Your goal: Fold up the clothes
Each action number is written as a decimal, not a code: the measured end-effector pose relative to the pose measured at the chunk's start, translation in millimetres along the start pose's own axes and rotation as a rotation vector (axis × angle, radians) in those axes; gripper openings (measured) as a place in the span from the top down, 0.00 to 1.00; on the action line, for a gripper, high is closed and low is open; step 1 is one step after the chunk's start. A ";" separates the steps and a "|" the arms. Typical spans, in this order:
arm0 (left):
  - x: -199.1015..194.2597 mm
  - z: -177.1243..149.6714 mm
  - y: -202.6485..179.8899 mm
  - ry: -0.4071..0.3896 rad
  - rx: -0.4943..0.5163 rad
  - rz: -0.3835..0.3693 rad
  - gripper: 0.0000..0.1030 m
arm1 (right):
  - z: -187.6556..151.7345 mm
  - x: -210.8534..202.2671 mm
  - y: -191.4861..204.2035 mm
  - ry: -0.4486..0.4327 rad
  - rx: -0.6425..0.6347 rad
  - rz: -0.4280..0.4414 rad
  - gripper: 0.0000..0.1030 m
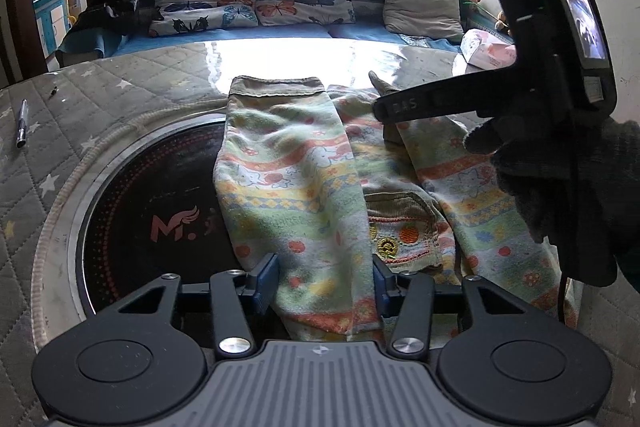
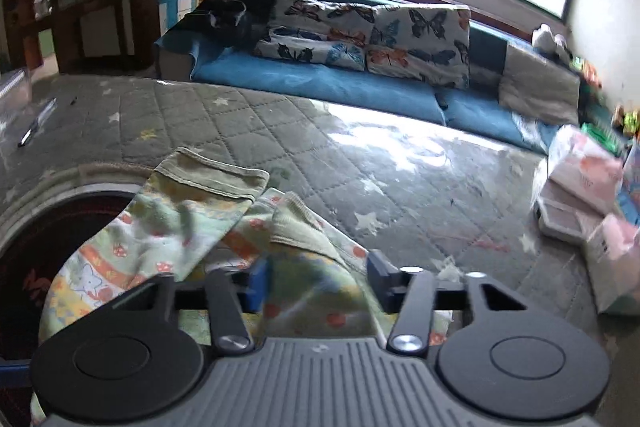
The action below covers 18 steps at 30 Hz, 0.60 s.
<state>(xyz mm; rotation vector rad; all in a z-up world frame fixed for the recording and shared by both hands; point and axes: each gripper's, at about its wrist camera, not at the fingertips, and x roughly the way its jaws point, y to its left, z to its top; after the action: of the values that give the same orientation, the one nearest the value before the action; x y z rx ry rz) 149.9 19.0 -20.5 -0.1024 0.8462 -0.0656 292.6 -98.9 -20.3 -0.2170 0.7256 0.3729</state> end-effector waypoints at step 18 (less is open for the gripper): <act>-27.9 0.9 -23.0 -0.074 0.021 -0.015 0.37 | -33.9 -140.2 -81.2 -0.217 0.184 -0.083 0.99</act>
<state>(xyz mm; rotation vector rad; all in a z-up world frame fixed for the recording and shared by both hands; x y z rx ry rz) 131.8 -0.9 3.5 -0.0911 0.7704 -0.0847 208.7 -219.7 55.7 -0.0312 0.5311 0.2439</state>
